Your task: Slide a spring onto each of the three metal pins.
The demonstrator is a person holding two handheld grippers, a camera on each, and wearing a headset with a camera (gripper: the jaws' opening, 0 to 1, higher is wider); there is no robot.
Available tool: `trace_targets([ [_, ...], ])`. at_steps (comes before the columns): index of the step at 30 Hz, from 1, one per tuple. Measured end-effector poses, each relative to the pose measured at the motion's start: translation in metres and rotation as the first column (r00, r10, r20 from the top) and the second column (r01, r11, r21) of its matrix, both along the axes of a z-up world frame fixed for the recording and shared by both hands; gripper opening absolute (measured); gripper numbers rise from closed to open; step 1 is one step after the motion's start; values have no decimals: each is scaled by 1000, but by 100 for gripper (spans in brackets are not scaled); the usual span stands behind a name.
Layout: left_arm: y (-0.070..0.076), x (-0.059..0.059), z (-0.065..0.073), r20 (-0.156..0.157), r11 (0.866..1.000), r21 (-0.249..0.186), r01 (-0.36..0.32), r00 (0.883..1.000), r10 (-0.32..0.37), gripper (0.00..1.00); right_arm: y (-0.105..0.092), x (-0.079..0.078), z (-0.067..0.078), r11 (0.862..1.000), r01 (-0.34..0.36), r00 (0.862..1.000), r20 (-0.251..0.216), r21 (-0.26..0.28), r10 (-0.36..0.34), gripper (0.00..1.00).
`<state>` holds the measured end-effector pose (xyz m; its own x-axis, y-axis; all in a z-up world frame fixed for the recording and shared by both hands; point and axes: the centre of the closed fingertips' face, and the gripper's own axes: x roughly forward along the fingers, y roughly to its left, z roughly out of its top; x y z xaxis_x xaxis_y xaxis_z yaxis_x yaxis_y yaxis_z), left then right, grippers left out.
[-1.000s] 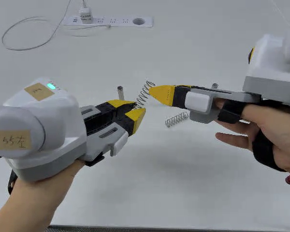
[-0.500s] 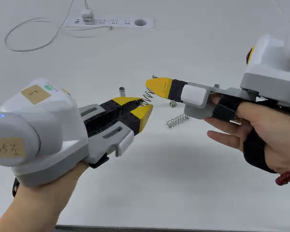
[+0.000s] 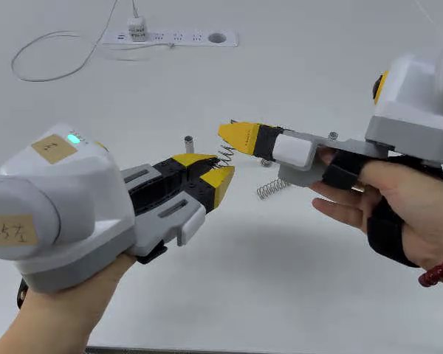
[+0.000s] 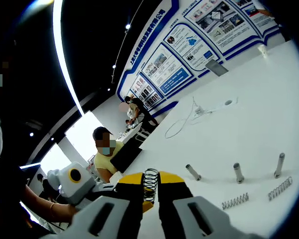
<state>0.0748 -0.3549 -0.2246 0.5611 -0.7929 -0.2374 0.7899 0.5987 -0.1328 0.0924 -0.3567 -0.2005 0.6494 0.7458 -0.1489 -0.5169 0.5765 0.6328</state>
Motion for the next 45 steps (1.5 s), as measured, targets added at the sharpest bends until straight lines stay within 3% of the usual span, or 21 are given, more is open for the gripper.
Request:
trace_targets([
  [6, 2, 1, -3, -13, 1000, 12, -4, 1000, 4, 12, 6, -2, 2, 999, -26, 999, 37, -32, 27, 11],
  [9, 5, 3, -7, -25, 1000, 26, -12, 1000, 13, 17, 8, 0, 4, 999, -22, 999, 46, -33, 23, 11],
  [15, 12, 6, -12, -34, 998, 56, -29, 999, 31, 27, 11, 6, 6, 995, -12, 993, 112, -98, 23, 11],
  [16, 14, 6, -14, -28, 997, 67, -34, 999, 36, 28, 11, 9, 5, 990, -4, 989, 147, -139, 25, 11],
  [20, 19, 7, -19, -20, 994, 95, -46, 999, 49, 37, 18, 15, 7, 980, -1, 976, 212, -200, 44, 11],
  [22, 20, 7, -21, -35, 995, 91, -46, 998, 49, 38, 20, 18, 6, 975, 4, 971, 233, -224, 49, 11],
  [25, 23, 8, -24, -41, 994, 92, -59, 997, 63, 43, 24, 26, 3, 968, 23, 967, 250, -250, 42, 11],
  [27, 26, 9, -26, -40, 993, 100, -68, 997, 72, 46, 22, 38, -3, 953, 35, 960, 274, -302, 51, 11],
  [37, 31, 11, -36, -30, 988, 144, -61, 997, 66, 62, 31, 61, -15, 921, 69, 937, 343, -383, 72, 11],
  [39, 32, 11, -38, -26, 986, 155, -61, 997, 66, 66, 31, 66, -18, 910, 78, 931, 357, -408, 80, 11],
  [45, 29, 11, -42, -8, 983, 176, -54, 998, 56, 75, 33, 78, -29, 895, 95, 928, 364, -435, 78, 11],
])
